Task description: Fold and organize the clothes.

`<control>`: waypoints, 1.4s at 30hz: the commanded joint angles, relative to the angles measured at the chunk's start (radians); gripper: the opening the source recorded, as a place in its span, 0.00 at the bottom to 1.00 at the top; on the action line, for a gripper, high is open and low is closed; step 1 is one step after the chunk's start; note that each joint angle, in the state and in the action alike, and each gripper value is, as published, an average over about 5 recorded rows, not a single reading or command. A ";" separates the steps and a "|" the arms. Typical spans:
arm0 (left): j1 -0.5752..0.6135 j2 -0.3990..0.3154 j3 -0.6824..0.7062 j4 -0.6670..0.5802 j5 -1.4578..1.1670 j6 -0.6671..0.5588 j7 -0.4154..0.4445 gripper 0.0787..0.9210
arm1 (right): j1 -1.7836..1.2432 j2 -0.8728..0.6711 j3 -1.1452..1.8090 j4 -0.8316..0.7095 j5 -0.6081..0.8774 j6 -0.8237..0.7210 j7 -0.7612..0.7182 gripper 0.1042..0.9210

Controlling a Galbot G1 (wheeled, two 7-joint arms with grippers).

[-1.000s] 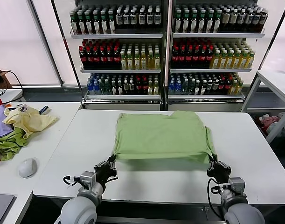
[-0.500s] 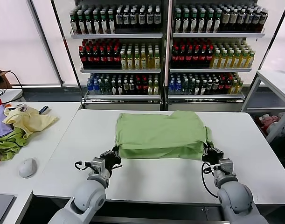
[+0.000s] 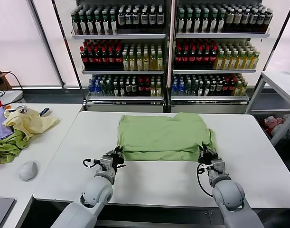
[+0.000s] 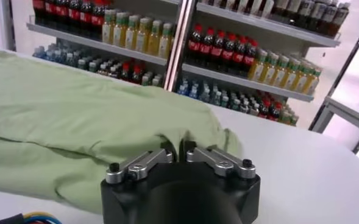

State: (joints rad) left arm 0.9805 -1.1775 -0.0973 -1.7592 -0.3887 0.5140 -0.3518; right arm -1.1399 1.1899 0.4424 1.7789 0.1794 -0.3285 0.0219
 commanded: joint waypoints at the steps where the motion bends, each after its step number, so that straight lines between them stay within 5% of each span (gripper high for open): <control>1: 0.084 -0.002 -0.032 -0.099 0.012 0.004 -0.012 0.45 | -0.050 0.004 0.043 0.056 0.030 0.052 -0.016 0.50; 11: 0.132 -0.036 -0.034 -0.122 -0.006 0.015 -0.019 0.79 | -0.130 -0.015 0.137 0.078 0.070 -0.005 -0.010 0.83; 20: 0.035 -0.072 -0.023 0.025 -0.012 0.029 -0.041 0.87 | -0.089 -0.006 0.108 -0.031 0.067 -0.126 0.034 0.88; 42: 0.009 -0.068 -0.025 0.073 -0.118 0.056 -0.032 0.16 | -0.056 -0.019 0.065 -0.067 0.127 -0.118 0.048 0.16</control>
State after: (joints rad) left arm 0.9973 -1.2409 -0.1212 -1.7068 -0.4772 0.5619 -0.3831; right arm -1.2027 1.1689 0.5153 1.7268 0.3017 -0.4336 0.0608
